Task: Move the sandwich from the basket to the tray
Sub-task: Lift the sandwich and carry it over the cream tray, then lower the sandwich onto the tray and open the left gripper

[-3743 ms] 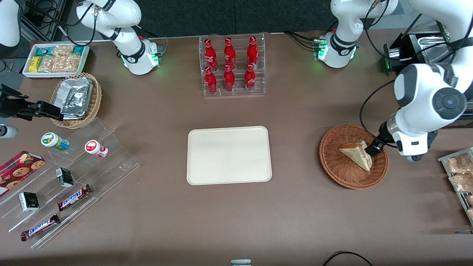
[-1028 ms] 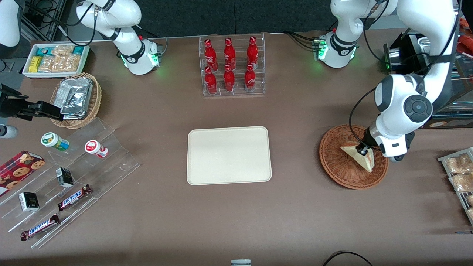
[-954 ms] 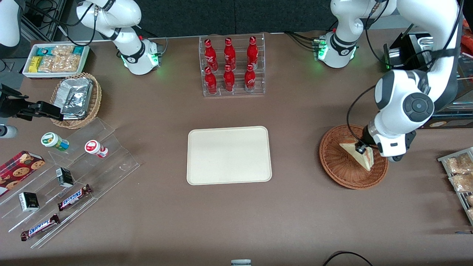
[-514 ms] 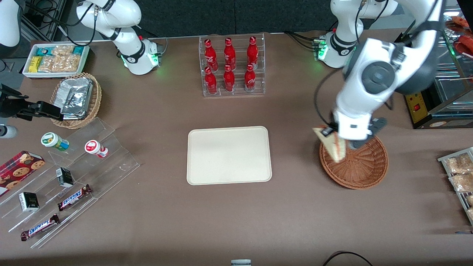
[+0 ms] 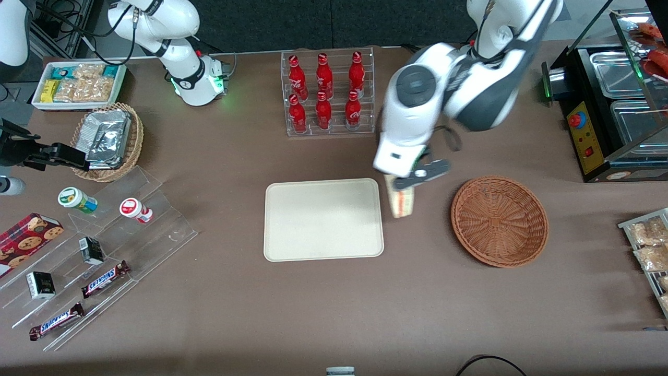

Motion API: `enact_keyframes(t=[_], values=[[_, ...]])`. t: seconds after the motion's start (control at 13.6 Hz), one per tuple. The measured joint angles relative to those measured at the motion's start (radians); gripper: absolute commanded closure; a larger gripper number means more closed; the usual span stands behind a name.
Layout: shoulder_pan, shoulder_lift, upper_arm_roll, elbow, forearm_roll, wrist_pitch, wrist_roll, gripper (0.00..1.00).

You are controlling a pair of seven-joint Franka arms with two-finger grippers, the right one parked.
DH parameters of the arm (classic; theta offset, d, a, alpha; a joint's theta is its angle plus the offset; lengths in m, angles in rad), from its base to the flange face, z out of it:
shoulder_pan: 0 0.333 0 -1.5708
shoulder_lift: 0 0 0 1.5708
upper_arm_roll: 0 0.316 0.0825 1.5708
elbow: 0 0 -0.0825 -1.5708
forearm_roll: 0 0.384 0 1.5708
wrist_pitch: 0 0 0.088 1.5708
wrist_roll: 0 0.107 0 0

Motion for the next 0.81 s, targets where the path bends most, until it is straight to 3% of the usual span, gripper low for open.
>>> enact_keyframes(t=[0.29, 0.81], values=[[-0.095, 0.182, 0.001, 0.104, 0.047, 0.07, -0.031, 1.0], [-0.168, 0.348, 0.001, 0.158, 0.204, 0.176, -0.146, 1.0]])
